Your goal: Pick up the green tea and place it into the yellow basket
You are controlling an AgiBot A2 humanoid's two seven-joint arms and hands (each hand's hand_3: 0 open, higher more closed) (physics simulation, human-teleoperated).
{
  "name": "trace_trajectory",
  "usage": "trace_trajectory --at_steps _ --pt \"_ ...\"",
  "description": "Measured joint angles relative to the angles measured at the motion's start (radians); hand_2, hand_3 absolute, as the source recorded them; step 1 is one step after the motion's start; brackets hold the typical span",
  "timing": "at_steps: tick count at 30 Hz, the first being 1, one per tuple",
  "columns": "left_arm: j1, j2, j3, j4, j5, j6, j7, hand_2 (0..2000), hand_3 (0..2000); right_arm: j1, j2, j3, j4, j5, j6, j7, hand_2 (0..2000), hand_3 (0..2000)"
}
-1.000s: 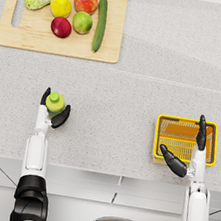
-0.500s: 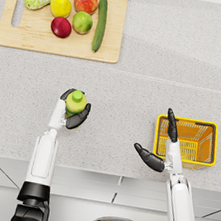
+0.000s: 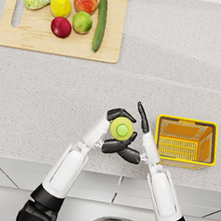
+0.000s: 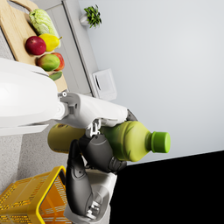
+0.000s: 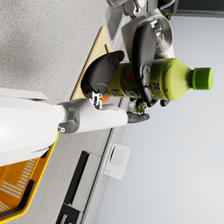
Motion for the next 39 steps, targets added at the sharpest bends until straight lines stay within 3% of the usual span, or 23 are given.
trace_trajectory --at_steps 1,5,6,7,9,11,12,13,14,17,18,19,22,27,31,33,35,38,39 --pt "-0.005 0.000 0.027 -0.017 0.000 -0.001 0.000 2000 2000 0.010 -0.008 0.003 -0.009 0.003 0.000 0.000 0 0" --pt "-0.012 -0.031 0.066 -0.058 0.008 0.028 0.000 2000 2000 0.031 -0.017 -0.017 -0.031 0.008 0.141 0.006 0 0" --pt "-0.011 -0.038 0.072 -0.064 0.009 0.038 0.000 2000 2000 0.035 -0.018 -0.022 -0.034 0.009 0.166 0.006 1361 327" --pt "-0.012 -0.048 0.075 -0.068 0.009 0.037 -0.003 2000 2000 0.040 -0.013 -0.038 -0.037 0.011 0.265 0.003 2000 653" --pt "-0.009 -0.066 0.076 -0.071 0.008 0.019 -0.007 2000 2000 0.047 0.003 -0.050 -0.040 0.012 0.369 -0.003 2000 1307" --pt "-0.004 -0.078 0.087 -0.068 0.007 -0.004 -0.009 2000 2000 0.050 0.015 -0.041 -0.041 0.013 0.377 -0.008 2000 1960" --pt "0.001 -0.083 0.093 -0.066 0.007 -0.007 -0.009 2000 2000 0.051 0.018 -0.028 -0.042 0.011 0.334 -0.006 2000 2000" --pt "0.005 -0.090 0.096 -0.064 0.007 -0.021 -0.011 639 1673 0.051 0.021 -0.020 -0.041 0.010 0.311 -0.006 2000 2000" --pt "0.006 -0.095 0.103 -0.068 0.006 0.008 -0.010 0 1347 0.054 0.022 -0.014 -0.042 0.010 0.307 -0.007 2000 2000" --pt "0.004 -0.111 0.110 -0.082 0.004 0.073 -0.008 0 367 0.064 0.019 -0.006 -0.044 0.010 0.307 -0.007 2000 2000" --pt "-0.002 -0.115 0.105 -0.086 0.003 0.091 -0.008 0 40 0.070 0.012 -0.012 -0.041 0.010 0.265 -0.008 2000 2000" --pt "-0.013 -0.121 0.090 -0.089 0.002 0.100 -0.007 0 0 0.077 0.003 -0.033 -0.036 0.011 0.206 -0.002 2000 2000" --pt "-0.078 -0.162 -0.018 -0.099 0.001 0.114 -0.007 0 0 0.099 -0.013 -0.156 0.008 0.011 0.158 0.006 2000 2000" --pt "-0.176 -0.195 -0.254 -0.134 0.000 0.121 -0.006 0 0 0.124 -0.008 -0.414 0.052 0.011 0.185 0.005 2000 2000" --pt "-0.196 -0.193 -0.332 -0.131 0.000 0.122 -0.006 0 0 0.111 -0.005 -0.529 0.024 0.010 0.134 -0.013 2000 2000" --pt "-0.199 -0.189 -0.347 -0.125 0.000 0.122 -0.006 0 0 0.091 -0.008 -0.567 0.005 0.010 0.106 -0.129 2000 2000" --pt "-0.195 -0.184 -0.355 -0.118 0.000 0.122 -0.006 0 0 0.069 -0.011 -0.592 -0.021 0.010 0.119 -0.235 2000 2000" --pt "-0.191 -0.176 -0.353 -0.113 0.000 0.123 -0.006 0 0 0.038 -0.014 -0.596 -0.064 0.011 0.102 -0.304 2000 2000" --pt "-0.190 -0.173 -0.351 -0.110 0.000 0.123 -0.006 0 0 0.032 -0.014 -0.589 -0.079 0.011 0.125 -0.319 639 1673"
